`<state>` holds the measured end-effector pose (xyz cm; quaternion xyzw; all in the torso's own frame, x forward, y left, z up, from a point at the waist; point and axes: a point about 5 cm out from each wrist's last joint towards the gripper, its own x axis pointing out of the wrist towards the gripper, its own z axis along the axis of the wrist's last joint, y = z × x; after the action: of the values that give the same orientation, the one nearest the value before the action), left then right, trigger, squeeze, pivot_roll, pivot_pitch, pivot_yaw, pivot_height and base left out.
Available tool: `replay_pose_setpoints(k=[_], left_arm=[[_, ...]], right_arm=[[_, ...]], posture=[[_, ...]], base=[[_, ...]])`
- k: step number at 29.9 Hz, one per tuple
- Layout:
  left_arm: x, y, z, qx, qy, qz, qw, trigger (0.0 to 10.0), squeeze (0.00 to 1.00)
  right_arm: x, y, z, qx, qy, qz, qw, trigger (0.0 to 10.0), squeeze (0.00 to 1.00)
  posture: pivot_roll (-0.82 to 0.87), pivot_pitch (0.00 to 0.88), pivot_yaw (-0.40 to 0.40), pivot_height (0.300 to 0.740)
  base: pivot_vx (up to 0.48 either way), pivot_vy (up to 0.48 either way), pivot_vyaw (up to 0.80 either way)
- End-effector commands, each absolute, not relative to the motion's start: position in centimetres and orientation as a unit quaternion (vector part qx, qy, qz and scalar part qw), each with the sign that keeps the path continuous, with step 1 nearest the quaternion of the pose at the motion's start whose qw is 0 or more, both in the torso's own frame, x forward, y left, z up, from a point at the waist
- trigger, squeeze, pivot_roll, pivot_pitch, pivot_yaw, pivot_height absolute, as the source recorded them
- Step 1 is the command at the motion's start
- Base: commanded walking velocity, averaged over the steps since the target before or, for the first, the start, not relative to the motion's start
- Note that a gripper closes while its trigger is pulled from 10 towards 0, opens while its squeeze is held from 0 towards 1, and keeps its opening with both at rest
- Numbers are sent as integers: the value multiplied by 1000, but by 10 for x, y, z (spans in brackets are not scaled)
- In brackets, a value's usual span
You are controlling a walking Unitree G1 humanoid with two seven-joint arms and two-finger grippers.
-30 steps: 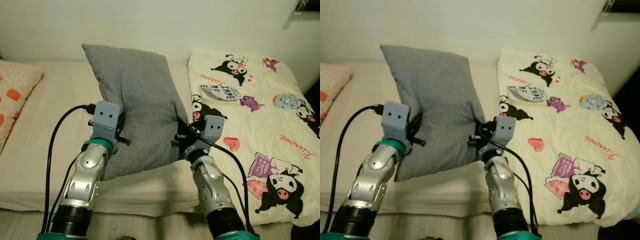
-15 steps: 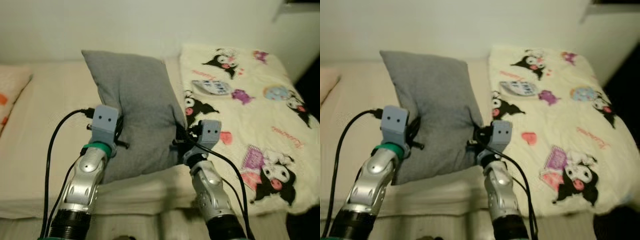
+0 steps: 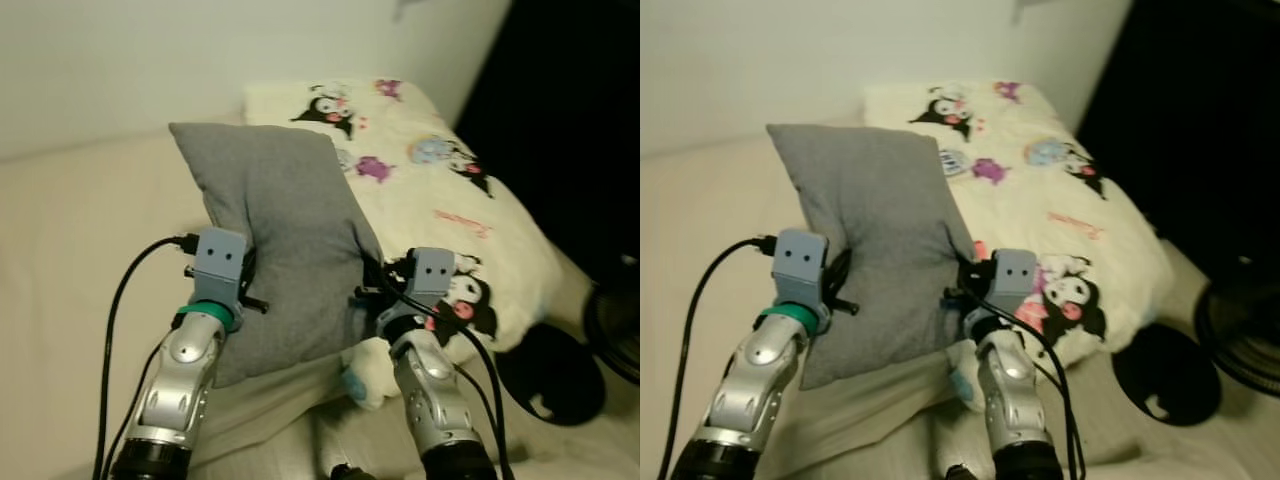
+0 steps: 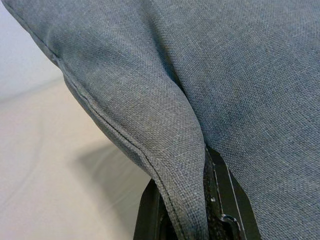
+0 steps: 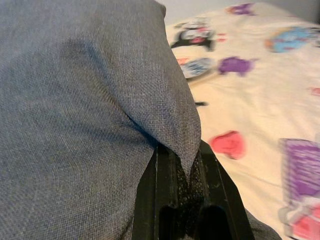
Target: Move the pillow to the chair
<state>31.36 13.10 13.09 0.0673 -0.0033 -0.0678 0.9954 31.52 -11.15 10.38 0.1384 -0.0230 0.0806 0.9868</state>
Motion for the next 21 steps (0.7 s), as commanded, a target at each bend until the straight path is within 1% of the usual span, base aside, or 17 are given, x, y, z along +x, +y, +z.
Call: replay_pose_setpoints(k=[1, 4, 7, 10, 11, 12, 14, 15, 21], left_arm=[[317, 132, 138, 72, -16, -65, 995, 10000, 0], [335, 127, 157, 97, -43, -78, 991, 10000, 0], [336, 129, 160, 98, -44, -77, 991, 10000, 0], [333, 133, 160, 105, -40, -79, 991, 10000, 0], [333, 133, 160, 105, -40, -79, 991, 10000, 0], [331, 136, 160, 107, -36, -80, 990, 10000, 0], [330, 138, 159, 108, -34, -81, 990, 10000, 0], [330, 139, 161, 109, -35, -85, 990, 10000, 0], [334, 142, 166, 114, -41, -92, 988, 10000, 0]], right_arm=[[319, -123, 117, 147, -53, 56, 986, 10000, 0], [324, -128, 116, 145, -52, 50, 987, 10000, 0], [323, -127, 114, 141, -49, 52, 987, 10000, 0], [320, -121, 107, 141, -43, 52, 988, 10000, 0], [320, -121, 107, 141, -43, 52, 988, 10000, 0], [318, -118, 107, 140, -44, 52, 988, 10000, 0], [317, -115, 107, 141, -47, 52, 988, 10000, 0], [316, -113, 108, 143, -51, 49, 987, 10000, 0], [314, -115, 113, 152, -65, 36, 986, 10000, 0]], posture=[[87, 8, 38, 740], [117, 0, 32, 740], [130, 0, 38, 740], [163, 12, 79, 740], [163, 12, 79, 740], [163, 18, 107, 740], [164, 17, 112, 740], [168, 15, 132, 740], [166, 8, 140, 740]], base=[[0, 0, -800], [0, 0, -800], [0, 0, -800], [0, 0, -800], [0, 0, -800], [0, 0, -800], [0, 0, -800], [0, 0, -800], [0, 0, -800]])
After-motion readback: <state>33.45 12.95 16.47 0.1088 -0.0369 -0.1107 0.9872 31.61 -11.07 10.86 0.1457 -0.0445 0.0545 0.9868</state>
